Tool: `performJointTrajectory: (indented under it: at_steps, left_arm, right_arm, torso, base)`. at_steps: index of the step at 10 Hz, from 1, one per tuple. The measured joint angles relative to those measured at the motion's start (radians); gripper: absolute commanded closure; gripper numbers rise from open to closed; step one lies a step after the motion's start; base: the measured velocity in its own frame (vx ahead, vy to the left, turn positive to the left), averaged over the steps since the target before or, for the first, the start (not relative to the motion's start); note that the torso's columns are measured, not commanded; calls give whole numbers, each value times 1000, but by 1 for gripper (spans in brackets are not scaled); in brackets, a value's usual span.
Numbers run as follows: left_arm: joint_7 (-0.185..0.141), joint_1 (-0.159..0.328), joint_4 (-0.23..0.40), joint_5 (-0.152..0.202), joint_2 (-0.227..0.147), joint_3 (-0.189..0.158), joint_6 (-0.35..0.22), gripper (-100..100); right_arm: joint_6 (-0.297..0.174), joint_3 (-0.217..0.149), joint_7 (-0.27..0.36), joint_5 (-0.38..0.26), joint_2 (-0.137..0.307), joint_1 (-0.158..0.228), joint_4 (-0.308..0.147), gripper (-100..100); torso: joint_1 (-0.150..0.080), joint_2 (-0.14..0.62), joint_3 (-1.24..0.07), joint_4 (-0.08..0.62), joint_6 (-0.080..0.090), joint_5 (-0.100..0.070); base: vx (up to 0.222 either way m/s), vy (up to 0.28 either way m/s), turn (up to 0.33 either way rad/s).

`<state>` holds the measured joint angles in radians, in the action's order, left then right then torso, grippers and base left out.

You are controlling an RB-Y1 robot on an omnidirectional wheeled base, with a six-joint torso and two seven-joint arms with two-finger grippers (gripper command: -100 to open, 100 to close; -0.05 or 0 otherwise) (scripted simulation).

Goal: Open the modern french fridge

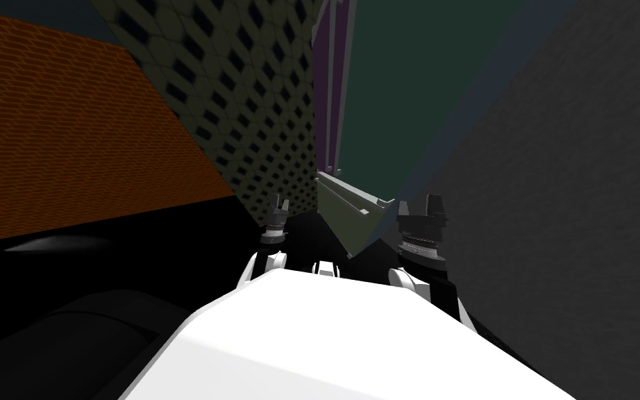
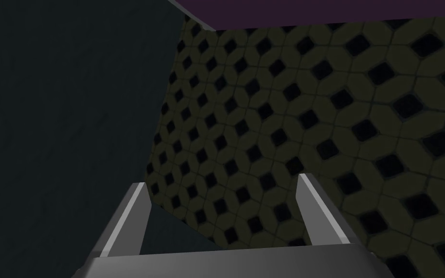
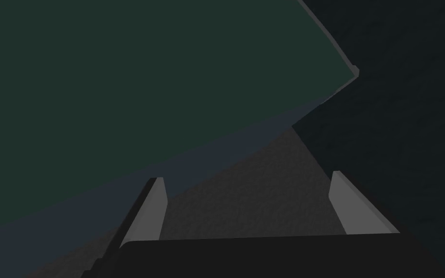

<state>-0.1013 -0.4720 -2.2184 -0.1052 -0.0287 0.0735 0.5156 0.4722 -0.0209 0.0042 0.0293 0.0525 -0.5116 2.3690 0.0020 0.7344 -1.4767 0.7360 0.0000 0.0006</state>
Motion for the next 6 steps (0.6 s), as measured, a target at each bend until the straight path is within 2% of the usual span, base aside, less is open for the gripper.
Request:
performJointTrajectory:
  at_steps: [3, 6]
  left_arm:
    - [0, 0, 0, 0, 0, 0, 0, 0]
    - [0, 0, 0, 0, 0, 0, 0, 0]
  right_arm:
    - [12, -28, 46, -10, 82, -15, -30, -100]
    - [28, -64, 115, -26, 152, -31, -70, -100]
  torso:
    - [-1, 1, -1, 1, 0, 0]
    - [0, 4, 1, 2, 0, 0]
  base:
    - [153, 93, -77]
    - [175, 146, -107]
